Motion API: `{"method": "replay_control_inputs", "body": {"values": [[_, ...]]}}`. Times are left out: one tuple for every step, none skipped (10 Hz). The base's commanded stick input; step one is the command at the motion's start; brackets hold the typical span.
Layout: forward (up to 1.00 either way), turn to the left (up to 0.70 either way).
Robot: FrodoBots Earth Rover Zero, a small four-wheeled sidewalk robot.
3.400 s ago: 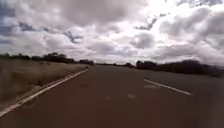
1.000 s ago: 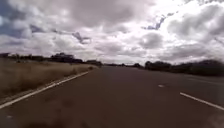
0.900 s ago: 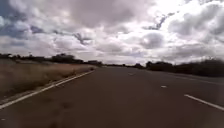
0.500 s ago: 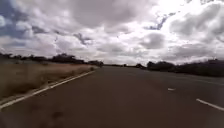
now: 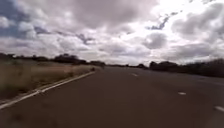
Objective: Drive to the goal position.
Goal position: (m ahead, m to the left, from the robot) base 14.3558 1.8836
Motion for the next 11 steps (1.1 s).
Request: {"method": "replay_control_inputs", "body": {"values": [[0.85,0.0],[0.85,0.0],[0.85,0.0],[0.85,0.0],[0.85,0.0],[0.85,0.0],[0.85,0.0],[0.85,0.0],[0.85,0.0],[0.85,0.0],[0.85,0.0]]}}
